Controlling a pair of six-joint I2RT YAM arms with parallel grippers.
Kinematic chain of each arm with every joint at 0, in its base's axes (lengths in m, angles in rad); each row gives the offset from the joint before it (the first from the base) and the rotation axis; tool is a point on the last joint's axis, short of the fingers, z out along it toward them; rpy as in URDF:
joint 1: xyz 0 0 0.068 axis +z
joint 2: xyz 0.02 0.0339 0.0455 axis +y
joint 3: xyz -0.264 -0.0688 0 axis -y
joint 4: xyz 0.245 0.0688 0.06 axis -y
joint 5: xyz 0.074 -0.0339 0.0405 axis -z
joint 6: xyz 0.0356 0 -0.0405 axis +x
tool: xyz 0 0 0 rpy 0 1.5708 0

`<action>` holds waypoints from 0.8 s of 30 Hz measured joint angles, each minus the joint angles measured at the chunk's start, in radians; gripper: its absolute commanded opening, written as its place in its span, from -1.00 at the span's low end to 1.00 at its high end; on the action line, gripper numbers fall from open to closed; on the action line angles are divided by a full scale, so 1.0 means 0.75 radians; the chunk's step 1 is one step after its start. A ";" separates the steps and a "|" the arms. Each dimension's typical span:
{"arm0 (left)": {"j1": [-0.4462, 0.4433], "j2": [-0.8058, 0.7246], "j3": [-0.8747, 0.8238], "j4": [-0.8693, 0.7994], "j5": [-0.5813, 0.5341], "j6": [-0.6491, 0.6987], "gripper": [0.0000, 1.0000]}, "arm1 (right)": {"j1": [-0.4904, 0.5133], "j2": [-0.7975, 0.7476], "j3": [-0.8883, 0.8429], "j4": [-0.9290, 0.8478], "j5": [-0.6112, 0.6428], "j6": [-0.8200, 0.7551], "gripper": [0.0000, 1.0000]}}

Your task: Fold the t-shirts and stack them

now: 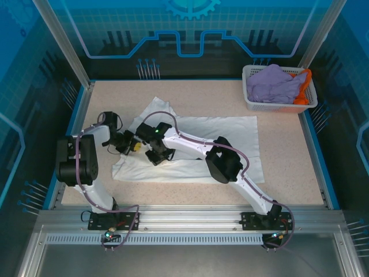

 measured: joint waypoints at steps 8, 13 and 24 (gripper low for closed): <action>0.000 0.001 0.032 -0.027 -0.003 0.026 -0.37 | -0.061 -0.043 -0.076 0.035 -0.042 0.114 -0.55; 0.000 -0.016 0.051 -0.107 -0.031 0.079 -0.36 | -0.097 -0.086 -0.107 0.060 -0.070 0.166 -0.55; -0.026 -0.025 0.043 -0.128 -0.034 0.107 -0.32 | -0.146 -0.101 -0.126 0.091 -0.144 0.270 -0.56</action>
